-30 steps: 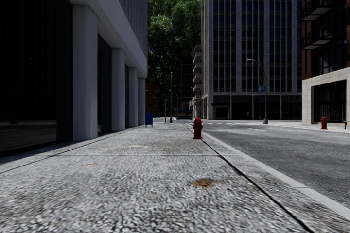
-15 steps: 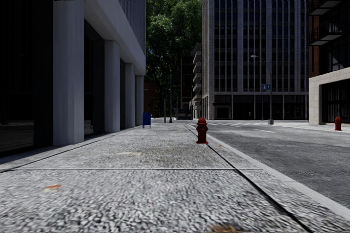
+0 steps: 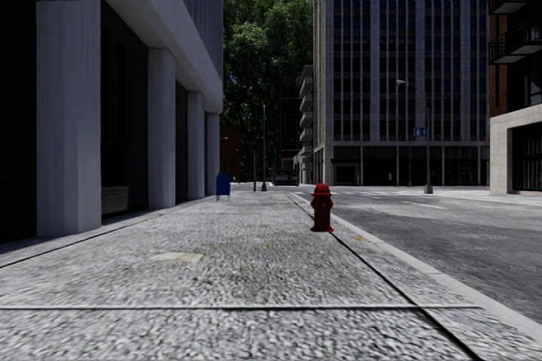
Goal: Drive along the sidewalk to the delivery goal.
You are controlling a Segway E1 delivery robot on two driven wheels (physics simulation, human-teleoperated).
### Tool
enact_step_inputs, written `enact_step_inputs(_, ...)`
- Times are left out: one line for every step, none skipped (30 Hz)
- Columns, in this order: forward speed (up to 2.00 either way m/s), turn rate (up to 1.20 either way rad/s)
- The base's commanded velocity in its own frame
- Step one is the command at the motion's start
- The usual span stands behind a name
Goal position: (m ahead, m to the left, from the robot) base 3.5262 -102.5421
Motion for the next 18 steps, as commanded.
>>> enact_step_inputs(2.00, 0.00)
enact_step_inputs(2.00, 0.00)
enact_step_inputs(2.00, 0.00)
enact_step_inputs(2.00, 0.00)
enact_step_inputs(2.00, 0.00)
enact_step_inputs(2.00, 0.00)
enact_step_inputs(2.00, 0.00)
enact_step_inputs(2.00, 0.00)
enact_step_inputs(2.00, 0.00)
enact_step_inputs(2.00, 0.00)
enact_step_inputs(2.00, 0.00)
enact_step_inputs(2.00, 0.00)
enact_step_inputs(2.00, 0.00)
enact_step_inputs(2.00, 0.00)
enact_step_inputs(2.00, 0.00)
enact_step_inputs(2.00, 0.00)
enact_step_inputs(2.00, 0.00)
enact_step_inputs(2.00, 0.00)
